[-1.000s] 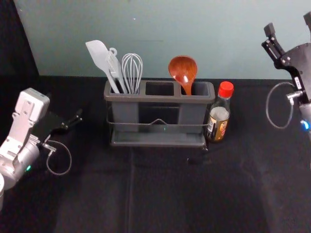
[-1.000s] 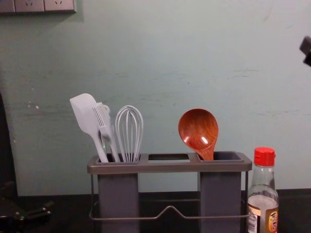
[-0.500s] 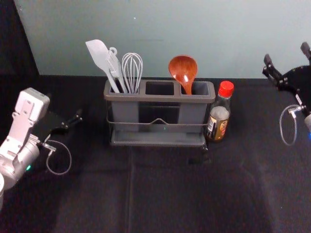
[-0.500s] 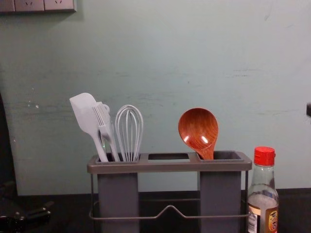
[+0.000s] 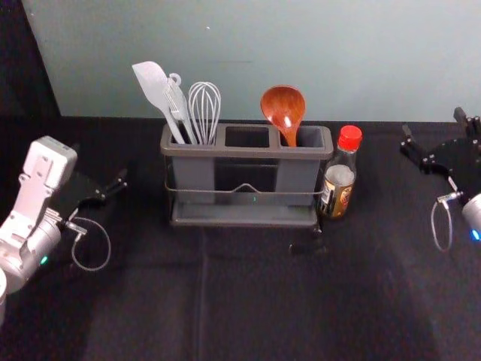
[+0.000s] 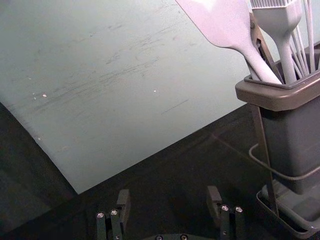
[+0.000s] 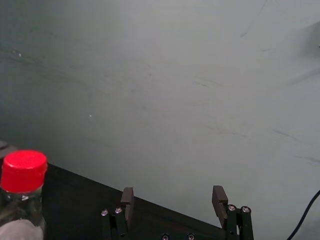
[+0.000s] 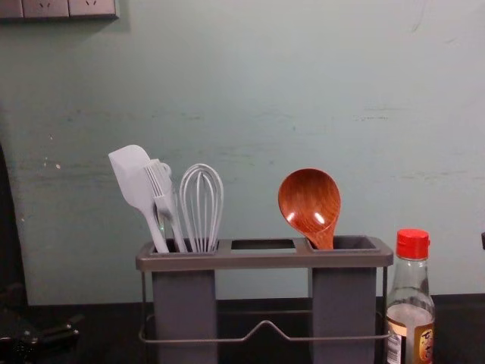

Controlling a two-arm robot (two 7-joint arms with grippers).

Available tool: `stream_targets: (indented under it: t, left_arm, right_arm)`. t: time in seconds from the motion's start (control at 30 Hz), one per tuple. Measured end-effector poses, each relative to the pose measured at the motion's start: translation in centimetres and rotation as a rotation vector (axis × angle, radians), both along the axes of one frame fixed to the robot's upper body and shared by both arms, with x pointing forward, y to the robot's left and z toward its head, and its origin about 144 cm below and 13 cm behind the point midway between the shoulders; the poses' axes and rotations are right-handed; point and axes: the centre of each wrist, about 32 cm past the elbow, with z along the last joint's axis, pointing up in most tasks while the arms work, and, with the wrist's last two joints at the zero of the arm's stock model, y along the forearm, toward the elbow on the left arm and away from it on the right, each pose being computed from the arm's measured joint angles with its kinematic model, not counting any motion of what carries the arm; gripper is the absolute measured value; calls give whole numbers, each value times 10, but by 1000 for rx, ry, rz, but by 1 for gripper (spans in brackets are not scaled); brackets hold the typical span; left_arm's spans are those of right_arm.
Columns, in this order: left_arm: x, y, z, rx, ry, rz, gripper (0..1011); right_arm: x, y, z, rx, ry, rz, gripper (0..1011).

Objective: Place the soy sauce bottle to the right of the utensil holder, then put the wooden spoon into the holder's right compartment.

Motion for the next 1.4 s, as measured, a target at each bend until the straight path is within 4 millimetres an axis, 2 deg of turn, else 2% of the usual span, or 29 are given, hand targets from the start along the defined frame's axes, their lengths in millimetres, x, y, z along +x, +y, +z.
stream_targets:
  t: [0.4,0.83,1.13,1.4]
  left_arm:
    - [0,0,0,0,0,0,1005]
    - [0,0,0,0,0,0,1005]
    - [0,0,0,0,0,0,1005]
    - [0,0,0,0,0,0,1005]
  right_arm:
    - [-1,4,-6,-36,2,-35,1002]
    - [-5,7,1,-100,64,-14,1002]
    - [-1,9,-15,-110,82,-7,1003]
    - [2,9,-21,-109,38,-10,1003]
